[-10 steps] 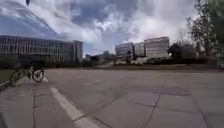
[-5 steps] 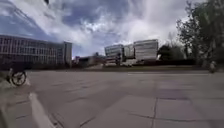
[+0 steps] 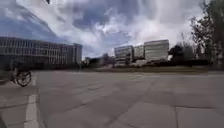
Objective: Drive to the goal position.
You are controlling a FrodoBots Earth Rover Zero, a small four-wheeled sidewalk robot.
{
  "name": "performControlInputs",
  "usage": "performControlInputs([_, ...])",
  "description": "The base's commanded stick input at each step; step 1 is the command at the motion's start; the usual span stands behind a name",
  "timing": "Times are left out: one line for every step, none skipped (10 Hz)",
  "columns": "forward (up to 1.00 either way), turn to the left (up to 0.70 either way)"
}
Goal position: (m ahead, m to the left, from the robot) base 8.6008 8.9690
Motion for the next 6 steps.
performControlInputs([0.70,0.35])
performControlInputs([0.70,0.35])
performControlInputs([0.70,0.35])
performControlInputs([0.70,0.33])
performControlInputs([0.70,0.21])
performControlInputs([0.70,0.08])
